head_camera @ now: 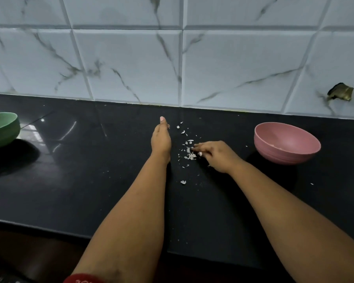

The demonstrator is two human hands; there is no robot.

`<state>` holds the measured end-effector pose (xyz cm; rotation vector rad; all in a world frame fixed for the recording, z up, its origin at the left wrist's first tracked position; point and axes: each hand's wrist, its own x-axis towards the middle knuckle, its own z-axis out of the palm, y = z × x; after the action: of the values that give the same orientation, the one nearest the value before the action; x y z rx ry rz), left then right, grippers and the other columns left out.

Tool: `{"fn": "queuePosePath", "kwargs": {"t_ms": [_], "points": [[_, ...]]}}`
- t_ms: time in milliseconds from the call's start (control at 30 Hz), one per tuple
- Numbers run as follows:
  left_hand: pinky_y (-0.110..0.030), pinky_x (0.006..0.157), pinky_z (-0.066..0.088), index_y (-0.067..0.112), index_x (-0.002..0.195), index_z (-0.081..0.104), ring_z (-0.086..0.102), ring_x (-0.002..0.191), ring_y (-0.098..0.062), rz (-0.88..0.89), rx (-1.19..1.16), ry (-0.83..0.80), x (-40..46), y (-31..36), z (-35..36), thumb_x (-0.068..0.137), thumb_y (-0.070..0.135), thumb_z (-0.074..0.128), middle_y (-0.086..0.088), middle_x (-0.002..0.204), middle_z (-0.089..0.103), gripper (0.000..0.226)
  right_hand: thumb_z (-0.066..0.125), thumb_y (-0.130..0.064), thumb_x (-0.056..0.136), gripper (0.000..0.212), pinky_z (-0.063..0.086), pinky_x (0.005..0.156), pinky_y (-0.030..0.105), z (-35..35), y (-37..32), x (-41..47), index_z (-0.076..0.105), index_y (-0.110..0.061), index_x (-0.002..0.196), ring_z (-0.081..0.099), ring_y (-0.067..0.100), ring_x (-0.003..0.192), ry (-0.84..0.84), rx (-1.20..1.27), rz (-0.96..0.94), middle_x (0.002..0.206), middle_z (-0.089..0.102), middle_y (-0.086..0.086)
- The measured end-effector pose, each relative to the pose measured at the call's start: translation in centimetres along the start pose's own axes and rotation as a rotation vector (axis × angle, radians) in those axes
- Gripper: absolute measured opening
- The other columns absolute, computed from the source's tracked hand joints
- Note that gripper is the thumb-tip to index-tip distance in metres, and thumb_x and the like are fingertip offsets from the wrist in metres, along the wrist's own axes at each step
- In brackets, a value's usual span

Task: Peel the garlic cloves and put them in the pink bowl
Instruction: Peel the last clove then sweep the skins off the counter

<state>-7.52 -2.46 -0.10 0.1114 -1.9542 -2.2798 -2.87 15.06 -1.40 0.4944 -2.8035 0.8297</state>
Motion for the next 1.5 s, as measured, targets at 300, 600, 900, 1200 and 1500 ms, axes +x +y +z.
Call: {"fn": "queuePosePath", "kwargs": {"t_ms": [300,600,900,1200,1500], "points": [[-0.03,0.092,0.036,0.03,0.086,0.058,0.055,0.115,-0.015,0.007,0.08,-0.046,0.4,-0.4,0.1,0.1,0.057,0.035,-0.002,0.12,0.063,0.038,0.079,-0.013,0.078,0.006,0.04,0.052,0.006,-3.6,-1.5,0.3,0.074,-0.009,0.078,0.054,0.0,0.059,0.42,0.052,0.059,0.074,0.064,-0.003],[-0.028,0.088,0.037,0.026,0.085,0.06,0.057,0.111,-0.015,-0.004,0.076,-0.034,0.7,-0.7,-0.1,0.1,0.056,0.038,-0.003,0.115,0.065,0.04,0.089,-0.041,0.061,0.068,0.042,0.08,0.021,-8.4,-1.3,-1.9,0.056,-0.033,0.12,0.059,0.012,0.092,-0.287,-0.272,0.343,0.105,0.059,-0.006],[-0.035,0.101,0.041,0.026,0.085,0.061,0.057,0.112,-0.016,-0.018,0.073,-0.03,0.9,-0.8,-0.2,0.099,0.057,0.04,-0.002,0.115,0.066,0.04,0.08,-0.022,0.078,0.015,0.046,0.071,0.02,-4.5,-0.1,-0.4,0.067,-0.027,0.072,0.057,0.005,0.069,-0.065,-0.004,0.224,0.081,0.069,-0.006],[-0.034,0.101,0.042,0.026,0.087,0.061,0.058,0.112,-0.016,-0.026,0.066,-0.039,1.0,-0.8,0.0,0.099,0.057,0.04,-0.002,0.114,0.067,0.04,0.072,-0.006,0.084,0.013,0.046,0.07,0.01,-7.1,-0.3,-0.8,0.073,-0.017,0.092,0.061,0.008,0.074,0.269,0.034,0.137,0.082,0.068,-0.005],[-0.031,0.099,0.042,0.025,0.087,0.062,0.059,0.11,-0.016,-0.018,0.067,-0.041,0.8,-0.6,0.0,0.099,0.055,0.041,-0.002,0.112,0.067,0.039,0.059,0.001,0.091,0.028,0.04,0.074,-0.001,-6.9,0.4,-0.6,0.073,-0.015,0.108,0.065,0.003,0.085,0.196,-0.028,0.146,0.1,0.071,-0.004]]}}
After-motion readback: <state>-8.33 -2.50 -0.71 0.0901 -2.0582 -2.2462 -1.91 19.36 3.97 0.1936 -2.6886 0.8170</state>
